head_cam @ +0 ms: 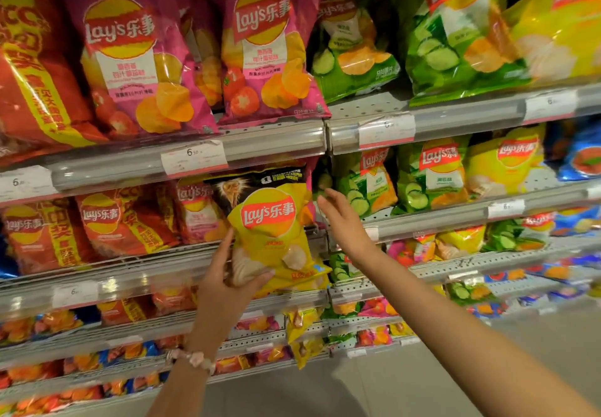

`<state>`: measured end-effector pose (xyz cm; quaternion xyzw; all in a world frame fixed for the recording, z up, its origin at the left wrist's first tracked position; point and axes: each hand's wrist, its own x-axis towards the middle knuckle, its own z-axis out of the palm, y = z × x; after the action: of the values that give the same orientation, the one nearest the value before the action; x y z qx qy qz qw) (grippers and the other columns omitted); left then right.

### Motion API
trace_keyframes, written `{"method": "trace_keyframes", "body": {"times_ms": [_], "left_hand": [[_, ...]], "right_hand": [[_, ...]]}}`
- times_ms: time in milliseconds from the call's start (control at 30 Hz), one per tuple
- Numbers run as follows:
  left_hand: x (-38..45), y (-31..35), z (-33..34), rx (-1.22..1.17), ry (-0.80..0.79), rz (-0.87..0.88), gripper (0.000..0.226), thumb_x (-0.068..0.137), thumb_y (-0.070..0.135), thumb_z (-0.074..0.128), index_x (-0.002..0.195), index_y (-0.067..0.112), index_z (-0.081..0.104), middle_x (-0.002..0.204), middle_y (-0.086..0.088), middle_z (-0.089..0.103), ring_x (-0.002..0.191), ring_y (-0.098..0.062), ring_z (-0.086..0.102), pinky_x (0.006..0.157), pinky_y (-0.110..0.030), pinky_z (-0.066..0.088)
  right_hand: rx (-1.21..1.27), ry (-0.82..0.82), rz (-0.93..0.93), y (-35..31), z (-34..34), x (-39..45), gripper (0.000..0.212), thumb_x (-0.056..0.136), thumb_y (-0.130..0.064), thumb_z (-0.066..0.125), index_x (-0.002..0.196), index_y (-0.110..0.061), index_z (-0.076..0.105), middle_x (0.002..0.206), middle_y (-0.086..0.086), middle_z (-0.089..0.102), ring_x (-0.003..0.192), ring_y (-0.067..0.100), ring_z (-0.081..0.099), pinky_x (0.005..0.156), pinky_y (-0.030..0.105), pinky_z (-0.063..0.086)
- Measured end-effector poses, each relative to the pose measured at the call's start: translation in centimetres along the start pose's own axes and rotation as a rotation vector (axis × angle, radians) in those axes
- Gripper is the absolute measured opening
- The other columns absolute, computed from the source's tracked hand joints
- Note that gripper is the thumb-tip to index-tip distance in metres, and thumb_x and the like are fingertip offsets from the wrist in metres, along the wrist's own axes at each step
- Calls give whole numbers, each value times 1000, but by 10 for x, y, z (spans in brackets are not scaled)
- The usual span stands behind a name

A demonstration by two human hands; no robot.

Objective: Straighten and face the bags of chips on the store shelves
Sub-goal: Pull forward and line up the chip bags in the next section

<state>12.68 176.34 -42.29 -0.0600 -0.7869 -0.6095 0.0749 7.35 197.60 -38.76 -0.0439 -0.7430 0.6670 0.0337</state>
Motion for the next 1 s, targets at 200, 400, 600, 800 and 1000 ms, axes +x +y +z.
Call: {"method": "trace_keyframes", "body": {"times_ms": [200,400,600,800,1000], "left_hand": [[8,3,51,-10,-144,24,98,57,28,82,142,35,33,125,22,53,110,13,53,92,-20,48],[14,4,105,-19,-291,7,94,62,30,88,130,58,30,138,10,53,121,-5,53,95,-25,49],[23,21,167,8,-323,73,92,62,21,89,124,62,34,133,7,55,121,-11,55,98,-34,49],[28,41,230,54,-358,132,100,45,54,83,128,62,27,134,3,55,119,-7,55,95,-29,50],[24,81,283,117,-600,56,111,53,64,80,145,48,19,137,19,45,117,11,45,83,-6,42]], "right_hand": [[73,-32,35,3,-32,-55,74,88,-32,62,148,-27,19,132,-9,42,111,6,50,82,13,44],[24,141,-2,14,-67,-69,78,75,-23,79,127,-41,25,108,-31,45,95,-13,51,71,2,44],[-72,279,-47,21,-113,-65,98,60,-35,88,140,-28,31,120,-15,57,109,1,56,94,27,49],[-164,395,-73,26,-178,-55,96,64,-37,82,143,-21,31,125,-6,58,112,12,57,94,34,49],[-185,419,-15,37,-269,-48,81,70,-27,81,140,-22,39,109,-9,61,103,15,59,89,32,48]]}}
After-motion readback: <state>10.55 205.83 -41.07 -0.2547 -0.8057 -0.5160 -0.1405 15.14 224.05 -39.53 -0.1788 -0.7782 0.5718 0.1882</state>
